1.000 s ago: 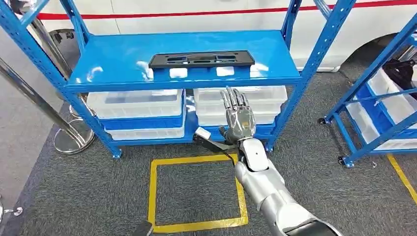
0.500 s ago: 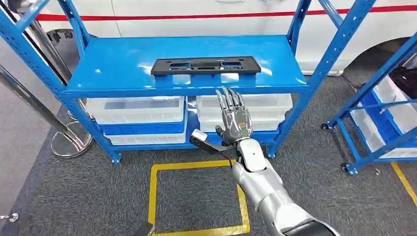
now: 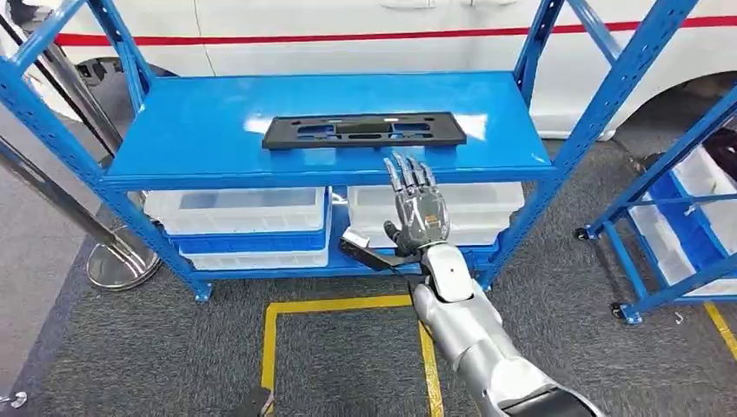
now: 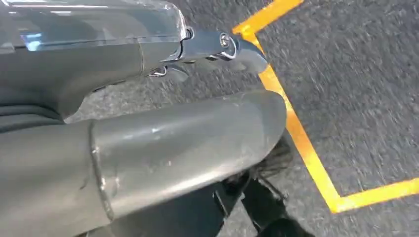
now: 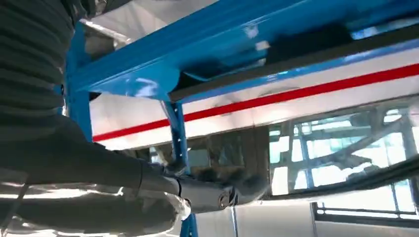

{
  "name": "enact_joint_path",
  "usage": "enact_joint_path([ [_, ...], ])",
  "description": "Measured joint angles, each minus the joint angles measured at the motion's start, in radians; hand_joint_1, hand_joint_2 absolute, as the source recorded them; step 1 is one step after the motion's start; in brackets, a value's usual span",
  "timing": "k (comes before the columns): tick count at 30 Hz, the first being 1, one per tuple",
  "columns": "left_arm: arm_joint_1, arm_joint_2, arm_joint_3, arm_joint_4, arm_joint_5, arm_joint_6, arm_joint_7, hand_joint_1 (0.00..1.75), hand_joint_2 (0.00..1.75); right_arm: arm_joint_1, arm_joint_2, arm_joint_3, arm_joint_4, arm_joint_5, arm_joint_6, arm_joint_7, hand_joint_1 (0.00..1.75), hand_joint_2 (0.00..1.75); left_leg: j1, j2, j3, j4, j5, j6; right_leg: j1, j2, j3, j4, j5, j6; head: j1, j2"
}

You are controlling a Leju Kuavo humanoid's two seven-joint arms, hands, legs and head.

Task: Take the parts from the cabinet and place them on the table.

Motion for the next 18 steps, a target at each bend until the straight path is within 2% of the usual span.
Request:
enact_joint_path([
  [1, -0.001, 0.000, 0.000, 0.000, 0.000, 0.000, 0.000, 0.00, 0.00, -0.002, 0.001, 0.000, -0.001, 0.000, 0.000, 0.000, 0.00, 1.75, 0.001, 0.000, 0.000, 0.007, -0.004, -0.003, -0.006, 0.003, 0.014, -0.004, -0.001, -0.004, 0.000, 0.000],
  [2, -0.002, 0.000, 0.000, 0.000, 0.000, 0.000, 0.000, 0.00, 0.00, -0.004, 0.001, 0.000, -0.001, 0.002, 0.000, 0.000, 0.00, 1.75, 0.004, 0.003, -0.020, 0.052, -0.002, -0.005, -0.008, 0.002, 0.027, -0.010, -0.006, -0.012, 0.001, 0.000],
  [3, -0.004, 0.000, 0.000, 0.000, 0.000, 0.000, -0.001, 0.00, 0.00, -0.007, 0.001, 0.000, 0.000, 0.002, 0.000, 0.000, 0.00, 1.75, 0.004, 0.003, -0.056, 0.115, -0.009, -0.011, -0.008, 0.002, 0.035, -0.010, -0.013, -0.019, 0.000, 0.000],
  [4, -0.004, 0.000, 0.000, 0.000, 0.001, 0.000, -0.001, 0.00, 0.00, -0.007, 0.002, 0.000, 0.000, 0.002, 0.000, -0.001, 0.00, 1.75, 0.005, 0.003, -0.106, 0.190, -0.034, -0.016, -0.008, 0.001, 0.043, -0.010, -0.022, -0.021, 0.000, 0.000],
  [5, -0.003, 0.000, 0.000, 0.000, 0.002, 0.000, -0.001, 0.00, 0.00, -0.005, 0.003, 0.000, 0.000, 0.002, 0.000, -0.001, 0.00, 1.75, 0.006, 0.003, -0.155, 0.258, -0.074, -0.020, -0.007, 0.002, 0.052, -0.010, -0.032, -0.022, 0.000, 0.000],
  [6, 0.000, 0.000, 0.000, 0.000, 0.002, 0.000, -0.001, 0.00, 0.00, -0.003, 0.003, 0.000, 0.001, 0.002, 0.000, -0.002, 0.00, 1.75, 0.006, 0.003, -0.194, 0.301, -0.104, -0.022, -0.006, 0.002, 0.061, -0.010, -0.041, -0.022, 0.000, 0.000],
  [7, 0.001, 0.000, 0.000, 0.000, 0.003, 0.000, -0.001, 0.00, 0.00, -0.001, 0.003, 0.000, 0.001, 0.002, 0.000, -0.002, 0.00, 1.75, 0.006, 0.003, -0.217, 0.310, -0.111, -0.024, -0.005, 0.004, 0.072, -0.010, -0.050, -0.022, 0.000, 0.000],
  [8, 0.002, 0.001, 0.000, 0.000, 0.003, 0.000, -0.001, 0.00, 0.00, 0.000, 0.003, 0.000, 0.001, 0.002, 0.000, -0.002, 0.00, 1.75, 0.005, 0.003, -0.220, 0.280, -0.093, -0.021, -0.004, 0.005, 0.086, -0.009, -0.061, -0.022, 0.000, 0.000],
  [9, 0.003, 0.001, 0.000, 0.000, 0.003, 0.000, -0.001, 0.00, 0.00, 0.000, 0.003, 0.000, 0.001, 0.003, 0.000, -0.002, 0.00, 1.75, 0.005, 0.003, -0.207, 0.215, -0.046, -0.016, -0.002, 0.006, 0.102, -0.009, -0.073, -0.021, 0.000, 0.000],
  [10, 0.002, 0.001, 0.000, 0.000, 0.003, 0.000, -0.001, 0.00, 0.00, 0.000, 0.005, 0.000, 0.001, 0.003, 0.000, -0.002, 0.00, 1.75, 0.002, 0.003, -0.185, 0.126, 0.030, -0.009, 0.001, 0.006, 0.121, -0.009, -0.086, -0.019, 0.000, 0.000],
  [11, 0.003, 0.002, 0.001, 0.000, 0.003, 0.000, -0.001, 0.00, 0.00, 0.001, 0.006, 0.000, 0.001, 0.003, 0.000, -0.002, 0.00, 1.75, -0.003, 0.003, -0.168, 0.047, 0.109, 0.005, 0.000, 0.005, 0.127, -0.011, -0.097, -0.018, 0.000, 0.000],
  [12, 0.005, 0.004, 0.001, 0.000, 0.003, 0.000, -0.001, 0.00, 0.00, 0.001, 0.006, 0.000, 0.003, 0.003, 0.000, -0.002, 0.00, 1.75, -0.010, 0.002, -0.175, 0.012, 0.135, 0.013, 0.004, 0.006, 0.137, -0.003, -0.105, -0.013, 0.001, 0.000],
  [13, 0.002, 0.004, 0.001, 0.000, 0.003, 0.000, -0.002, 0.00, 0.00, 0.002, 0.008, 0.000, 0.003, 0.003, 0.000, -0.002, 0.00, 1.75, -0.012, 0.002, -0.169, 0.006, 0.113, 0.014, 0.002, 0.010, 0.134, -0.009, -0.110, -0.005, 0.000, 0.000],
  [14, 0.003, 0.004, 0.000, 0.000, 0.003, 0.000, -0.002, 0.00, 0.00, 0.005, 0.008, 0.000, 0.003, 0.003, 0.000, -0.002, 0.00, 1.75, -0.015, 0.002, -0.165, 0.006, 0.124, 0.021, 0.000, 0.009, 0.137, -0.015, -0.116, 0.003, 0.000, 0.000],
  [15, 0.004, 0.004, 0.001, 0.000, 0.003, 0.000, -0.002, 0.00, 0.00, 0.006, 0.008, 0.000, 0.002, 0.003, 0.000, -0.003, 0.00, 1.75, -0.014, 0.003, -0.160, 0.001, 0.121, 0.027, 0.001, 0.009, 0.141, -0.001, -0.108, 0.007, 0.001, 0.000],
  [16, 0.004, 0.003, 0.001, 0.000, 0.003, 0.000, -0.003, 0.00, 0.00, 0.004, 0.009, 0.000, 0.001, 0.003, 0.000, -0.002, 0.00, 1.75, -0.006, 0.001, -0.145, -0.005, 0.121, 0.032, 0.005, 0.009, 0.148, -0.002, -0.114, 0.013, 0.000, 0.000],
  [17, 0.004, 0.003, 0.001, 0.000, 0.004, 0.000, -0.005, 0.00, 0.00, 0.006, 0.008, 0.000, -0.001, 0.003, -0.001, -0.002, 0.00, 1.75, -0.003, 0.003, -0.131, -0.013, 0.122, 0.034, 0.001, 0.007, 0.145, 0.019, -0.120, 0.017, 0.000, 0.000],
  [18, 0.003, 0.003, 0.001, 0.000, 0.007, 0.000, -0.008, 0.00, 0.00, 0.004, 0.008, 0.000, -0.001, 0.003, 0.000, -0.002, 0.00, 1.75, -0.002, 0.003, -0.121, -0.016, 0.118, 0.040, 0.000, 0.005, 0.123, 0.065, -0.129, 0.022, 0.001, 0.000],
])
